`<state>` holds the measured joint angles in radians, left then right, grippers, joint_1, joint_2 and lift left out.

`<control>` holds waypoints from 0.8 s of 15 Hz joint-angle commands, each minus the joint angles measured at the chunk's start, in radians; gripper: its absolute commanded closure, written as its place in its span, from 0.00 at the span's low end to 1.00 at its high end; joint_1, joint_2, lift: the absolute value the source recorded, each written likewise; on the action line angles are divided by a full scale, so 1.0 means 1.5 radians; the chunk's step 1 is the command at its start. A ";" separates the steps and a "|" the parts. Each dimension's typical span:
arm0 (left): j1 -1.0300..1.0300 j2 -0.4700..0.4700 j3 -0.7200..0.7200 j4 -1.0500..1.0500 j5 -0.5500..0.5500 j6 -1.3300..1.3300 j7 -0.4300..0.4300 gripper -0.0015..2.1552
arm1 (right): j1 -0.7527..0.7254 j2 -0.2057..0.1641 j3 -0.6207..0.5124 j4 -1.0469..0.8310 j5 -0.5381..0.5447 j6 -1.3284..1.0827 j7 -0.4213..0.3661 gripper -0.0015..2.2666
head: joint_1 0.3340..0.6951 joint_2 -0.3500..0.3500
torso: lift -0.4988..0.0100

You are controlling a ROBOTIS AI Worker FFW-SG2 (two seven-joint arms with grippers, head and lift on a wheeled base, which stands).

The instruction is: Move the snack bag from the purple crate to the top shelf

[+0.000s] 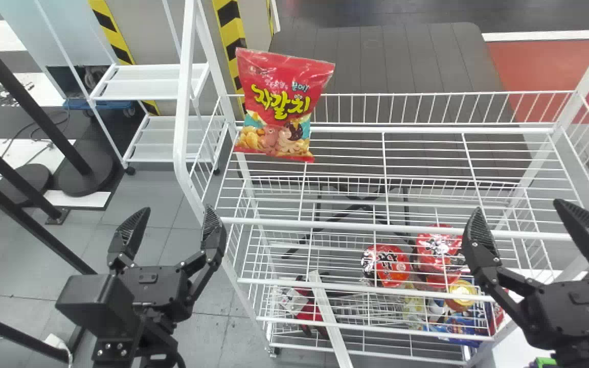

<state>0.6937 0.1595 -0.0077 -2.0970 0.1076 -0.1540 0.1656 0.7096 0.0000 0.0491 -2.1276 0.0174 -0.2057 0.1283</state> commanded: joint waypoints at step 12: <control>0.000 0.004 -0.001 0.000 0.000 0.000 -0.002 0.06 | 0.002 0.001 -0.005 -0.025 -0.032 0.084 0.007 0.03 | 1.00 0.69 | 0.92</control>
<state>0.6936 0.1636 -0.0089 -2.0969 0.1074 -0.1541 0.1632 0.7132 0.0000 0.0413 -2.1614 -0.0307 -0.0862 0.1380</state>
